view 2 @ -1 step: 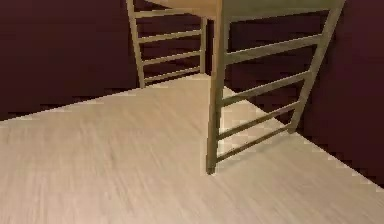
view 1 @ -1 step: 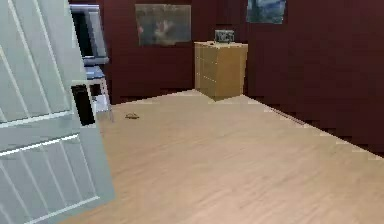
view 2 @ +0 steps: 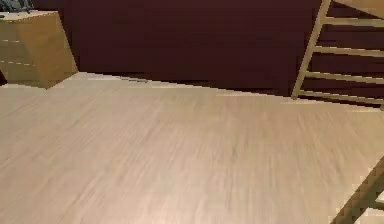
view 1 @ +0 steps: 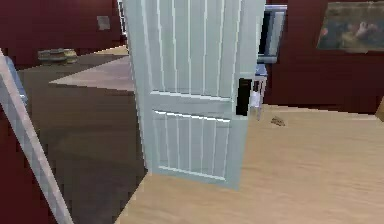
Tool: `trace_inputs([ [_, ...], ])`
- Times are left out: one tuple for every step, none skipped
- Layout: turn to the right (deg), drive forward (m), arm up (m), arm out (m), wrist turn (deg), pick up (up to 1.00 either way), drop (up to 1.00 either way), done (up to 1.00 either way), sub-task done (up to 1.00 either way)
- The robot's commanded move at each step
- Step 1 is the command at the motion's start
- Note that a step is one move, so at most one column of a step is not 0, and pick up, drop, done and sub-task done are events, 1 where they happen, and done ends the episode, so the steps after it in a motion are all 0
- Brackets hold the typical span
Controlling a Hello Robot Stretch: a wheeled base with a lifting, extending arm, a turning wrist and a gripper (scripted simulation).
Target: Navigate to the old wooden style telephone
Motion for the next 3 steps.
trace_inputs([
  [-6.0,0.00,0.00,0.00,0.0,0.00,0.00,0.00,0.00],
  [0.0,0.80,0.00,0.00,0.0,0.00,0.00,0.00,0.00],
  [-45.0,0.00,0.00,0.00,0.0,0.00,0.00,0.00,0.00],
])
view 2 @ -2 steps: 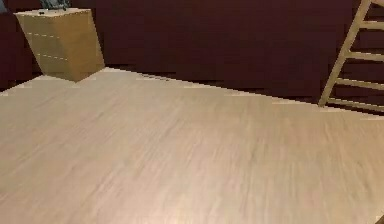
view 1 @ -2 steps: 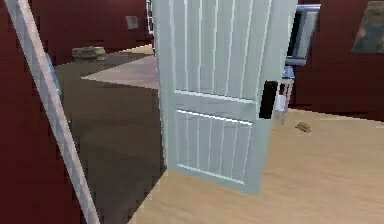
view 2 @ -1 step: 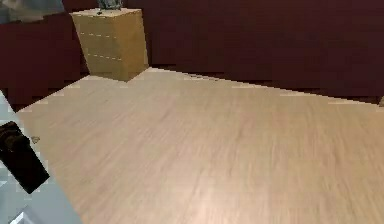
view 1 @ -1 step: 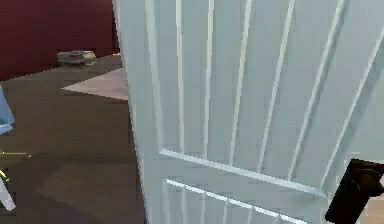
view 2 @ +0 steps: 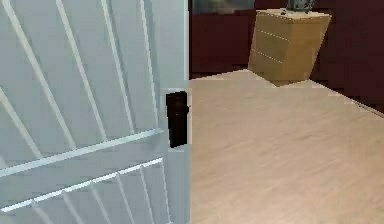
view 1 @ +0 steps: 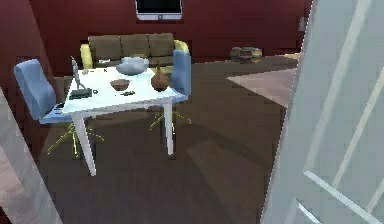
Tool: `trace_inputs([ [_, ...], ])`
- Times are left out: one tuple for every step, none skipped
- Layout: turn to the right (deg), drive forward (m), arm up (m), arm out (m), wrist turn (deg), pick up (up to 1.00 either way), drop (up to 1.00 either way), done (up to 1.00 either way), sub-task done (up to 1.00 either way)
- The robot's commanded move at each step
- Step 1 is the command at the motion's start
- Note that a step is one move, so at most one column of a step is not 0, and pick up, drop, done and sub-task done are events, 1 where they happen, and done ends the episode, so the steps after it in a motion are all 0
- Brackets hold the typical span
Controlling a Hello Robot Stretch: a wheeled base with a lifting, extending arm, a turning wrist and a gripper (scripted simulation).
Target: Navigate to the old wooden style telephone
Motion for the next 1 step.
trace_inputs([
  [0.0,0.80,0.00,0.00,0.0,0.00,0.00,0.00,0.00],
])
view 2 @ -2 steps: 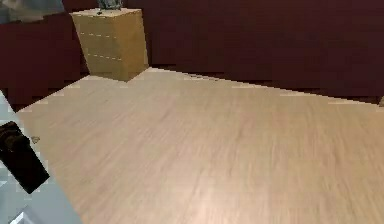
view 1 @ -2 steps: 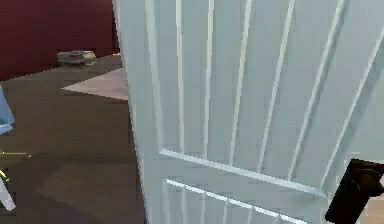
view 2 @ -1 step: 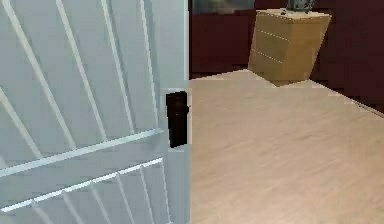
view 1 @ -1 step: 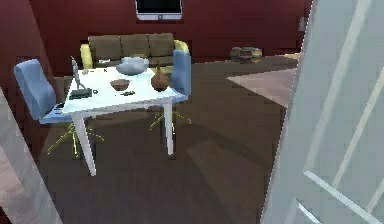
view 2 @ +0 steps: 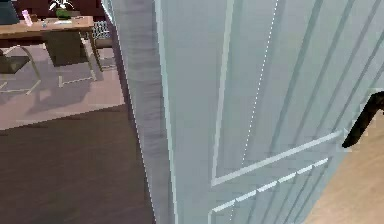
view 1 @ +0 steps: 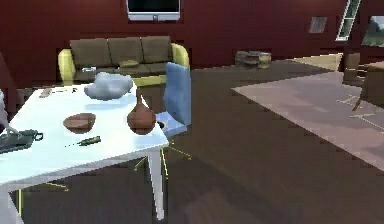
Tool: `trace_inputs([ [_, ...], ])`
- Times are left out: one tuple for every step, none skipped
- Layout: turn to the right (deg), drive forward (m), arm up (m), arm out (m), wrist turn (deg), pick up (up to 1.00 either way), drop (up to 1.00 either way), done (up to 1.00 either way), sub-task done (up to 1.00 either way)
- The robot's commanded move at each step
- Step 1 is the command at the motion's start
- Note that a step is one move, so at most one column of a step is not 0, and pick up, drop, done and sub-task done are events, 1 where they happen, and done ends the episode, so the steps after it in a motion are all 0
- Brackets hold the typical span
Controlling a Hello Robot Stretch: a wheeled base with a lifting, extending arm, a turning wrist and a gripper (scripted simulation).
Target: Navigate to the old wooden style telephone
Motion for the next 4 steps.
trace_inputs([
  [15.0,0.00,0.00,0.00,0.0,0.00,0.00,0.00,0.00],
  [0.0,0.35,0.00,0.00,0.0,0.00,0.00,0.00,0.00],
  [18.0,0.00,0.00,0.00,0.0,0.00,0.00,0.00,0.00],
  [0.0,1.00,0.00,0.00,0.0,0.00,0.00,0.00,0.00],
])
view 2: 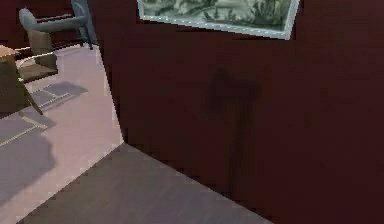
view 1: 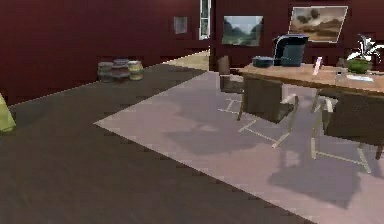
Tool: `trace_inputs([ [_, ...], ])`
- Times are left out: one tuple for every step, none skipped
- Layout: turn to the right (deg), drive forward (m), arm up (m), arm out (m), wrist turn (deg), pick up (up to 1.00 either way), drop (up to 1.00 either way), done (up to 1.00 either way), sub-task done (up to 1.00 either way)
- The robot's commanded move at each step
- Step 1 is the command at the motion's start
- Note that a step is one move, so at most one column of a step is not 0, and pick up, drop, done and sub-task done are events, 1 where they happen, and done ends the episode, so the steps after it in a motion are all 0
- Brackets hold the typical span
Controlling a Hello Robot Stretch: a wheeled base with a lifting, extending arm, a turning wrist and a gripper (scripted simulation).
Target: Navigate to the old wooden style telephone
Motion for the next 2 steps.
trace_inputs([
  [0.0,1.00,0.00,0.00,0.0,0.00,0.00,0.00,0.00],
  [0.0,1.00,0.00,0.00,0.0,0.00,0.00,0.00,0.00],
])
